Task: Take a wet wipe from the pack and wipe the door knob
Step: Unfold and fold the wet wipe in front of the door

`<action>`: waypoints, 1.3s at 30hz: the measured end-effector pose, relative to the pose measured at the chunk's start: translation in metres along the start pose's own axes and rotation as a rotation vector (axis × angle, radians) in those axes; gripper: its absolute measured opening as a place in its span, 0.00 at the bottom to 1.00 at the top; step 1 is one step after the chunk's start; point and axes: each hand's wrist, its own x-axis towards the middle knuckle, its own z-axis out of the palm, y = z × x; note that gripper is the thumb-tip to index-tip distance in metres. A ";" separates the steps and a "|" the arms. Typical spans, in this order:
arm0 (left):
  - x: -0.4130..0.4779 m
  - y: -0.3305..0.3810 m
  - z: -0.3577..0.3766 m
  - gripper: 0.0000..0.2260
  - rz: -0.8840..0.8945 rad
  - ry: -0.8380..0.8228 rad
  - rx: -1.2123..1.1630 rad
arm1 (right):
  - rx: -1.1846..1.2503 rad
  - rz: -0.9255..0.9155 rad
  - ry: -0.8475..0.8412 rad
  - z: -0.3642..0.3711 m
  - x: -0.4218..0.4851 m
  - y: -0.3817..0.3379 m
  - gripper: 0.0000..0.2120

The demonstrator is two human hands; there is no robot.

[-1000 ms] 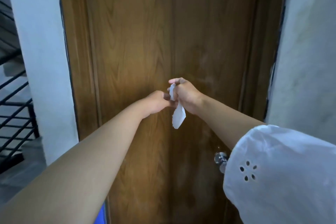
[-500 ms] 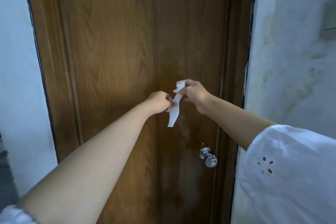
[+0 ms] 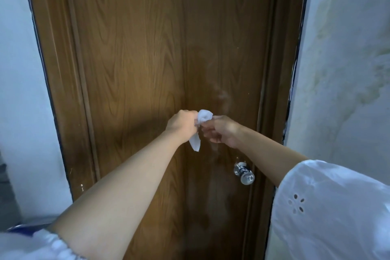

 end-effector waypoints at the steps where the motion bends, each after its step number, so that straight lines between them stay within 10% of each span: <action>1: 0.001 -0.002 0.001 0.04 0.001 -0.013 -0.041 | 0.006 -0.009 0.002 0.003 0.001 0.001 0.10; 12: 0.010 -0.026 0.004 0.03 -0.016 0.083 -0.419 | 0.249 0.050 0.260 0.004 0.015 0.009 0.11; 32: -0.010 -0.027 0.001 0.18 -0.454 -0.123 -1.045 | 0.736 0.225 0.188 0.023 0.006 0.030 0.23; 39: -0.018 -0.028 -0.003 0.22 -0.434 -0.217 -1.016 | 0.329 0.110 0.171 0.029 0.002 0.022 0.23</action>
